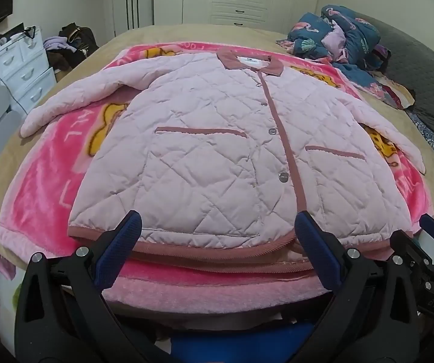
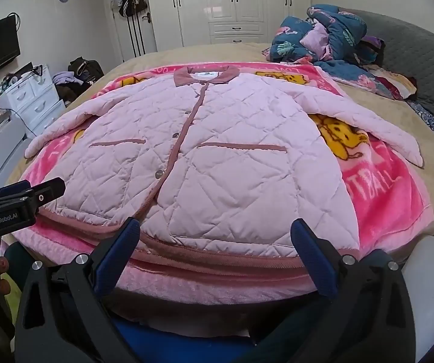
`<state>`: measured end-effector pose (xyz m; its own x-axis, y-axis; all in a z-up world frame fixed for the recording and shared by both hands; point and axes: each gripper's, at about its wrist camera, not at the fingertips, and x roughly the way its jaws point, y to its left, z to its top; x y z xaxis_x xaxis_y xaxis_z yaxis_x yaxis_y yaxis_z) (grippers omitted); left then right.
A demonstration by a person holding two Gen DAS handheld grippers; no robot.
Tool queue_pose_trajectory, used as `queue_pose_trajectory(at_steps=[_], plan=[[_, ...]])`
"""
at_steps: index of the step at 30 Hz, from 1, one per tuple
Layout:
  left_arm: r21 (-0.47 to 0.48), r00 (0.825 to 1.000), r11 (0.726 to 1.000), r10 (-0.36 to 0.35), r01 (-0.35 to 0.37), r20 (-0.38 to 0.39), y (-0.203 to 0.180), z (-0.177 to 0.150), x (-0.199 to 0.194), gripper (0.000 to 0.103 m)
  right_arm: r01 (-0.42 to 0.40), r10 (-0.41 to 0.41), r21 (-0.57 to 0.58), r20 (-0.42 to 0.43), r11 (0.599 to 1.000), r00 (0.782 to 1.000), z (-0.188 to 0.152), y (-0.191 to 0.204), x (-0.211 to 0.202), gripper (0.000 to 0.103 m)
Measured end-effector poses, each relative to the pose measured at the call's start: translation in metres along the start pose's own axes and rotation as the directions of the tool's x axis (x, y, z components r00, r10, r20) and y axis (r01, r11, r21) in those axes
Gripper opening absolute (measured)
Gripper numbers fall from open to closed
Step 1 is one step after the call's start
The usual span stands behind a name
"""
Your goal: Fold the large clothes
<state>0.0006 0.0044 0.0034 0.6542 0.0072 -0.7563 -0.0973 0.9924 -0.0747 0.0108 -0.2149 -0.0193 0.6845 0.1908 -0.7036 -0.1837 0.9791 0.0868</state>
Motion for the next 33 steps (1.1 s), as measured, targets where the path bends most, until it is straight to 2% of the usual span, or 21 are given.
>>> queue_pose_trajectory(at_steps=[33], plan=[[0.010,1.000,1.000,0.002,-0.002,-0.004,-0.0021,-0.0026,0.0052,0.095,0.005,-0.005,-0.006,0.020,1.000,1.000,0.0046,-0.0007,0.0002,0.099]])
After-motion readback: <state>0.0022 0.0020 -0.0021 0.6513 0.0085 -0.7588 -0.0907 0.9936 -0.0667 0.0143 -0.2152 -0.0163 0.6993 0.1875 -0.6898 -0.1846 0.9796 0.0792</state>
